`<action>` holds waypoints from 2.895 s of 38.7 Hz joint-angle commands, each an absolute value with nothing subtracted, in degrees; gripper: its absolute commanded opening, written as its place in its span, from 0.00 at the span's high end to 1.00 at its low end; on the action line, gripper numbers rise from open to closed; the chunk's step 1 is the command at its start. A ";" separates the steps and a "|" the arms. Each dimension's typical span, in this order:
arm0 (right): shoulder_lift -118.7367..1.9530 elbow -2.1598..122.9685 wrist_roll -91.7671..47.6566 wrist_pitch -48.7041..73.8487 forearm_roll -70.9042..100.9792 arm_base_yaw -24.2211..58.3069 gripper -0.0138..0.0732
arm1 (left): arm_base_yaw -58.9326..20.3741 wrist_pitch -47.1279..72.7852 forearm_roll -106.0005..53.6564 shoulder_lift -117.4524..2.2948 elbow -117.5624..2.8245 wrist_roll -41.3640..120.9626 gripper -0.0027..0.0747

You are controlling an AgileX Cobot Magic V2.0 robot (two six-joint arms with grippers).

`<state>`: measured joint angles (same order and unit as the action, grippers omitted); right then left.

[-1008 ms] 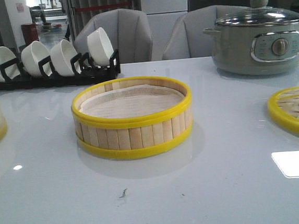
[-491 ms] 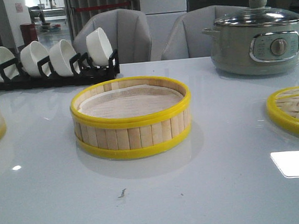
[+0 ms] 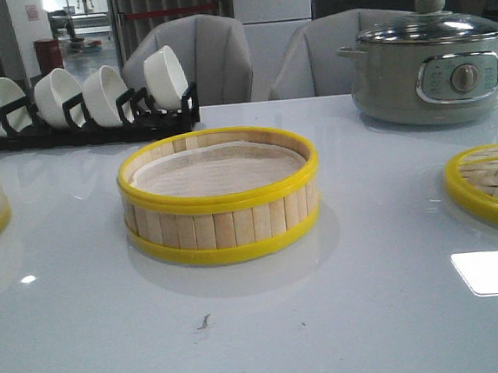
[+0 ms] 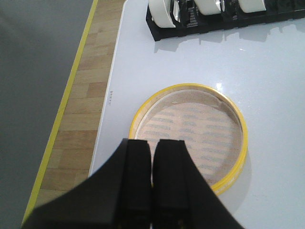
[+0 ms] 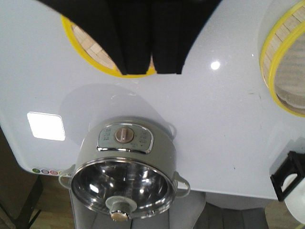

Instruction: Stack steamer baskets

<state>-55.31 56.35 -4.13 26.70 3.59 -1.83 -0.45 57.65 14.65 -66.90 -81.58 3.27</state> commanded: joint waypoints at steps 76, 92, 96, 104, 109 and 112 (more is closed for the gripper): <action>-54.62 58.52 -5.19 25.14 1.67 -1.83 0.25 | -4.06 39.93 1.09 -103.95 -83.01 0.40 0.40; -54.62 58.52 -5.19 25.52 1.67 -1.83 0.25 | -4.06 38.68 0.00 -108.87 -83.01 0.40 0.40; -54.62 58.52 -5.19 25.52 1.67 -1.83 0.25 | -4.06 38.51 0.00 -108.87 -83.01 0.40 0.40; -54.62 58.52 -5.19 25.80 1.67 -1.83 0.25 | -4.06 38.51 0.00 -108.97 -83.01 0.40 0.40; -54.62 58.52 -5.19 25.80 1.67 -1.83 0.25 | -4.06 38.51 0.00 -109.34 -83.01 0.40 0.40; -54.62 58.52 -5.19 25.80 1.67 -1.83 0.25 | -4.06 38.51 0.00 -109.92 -83.01 0.40 0.40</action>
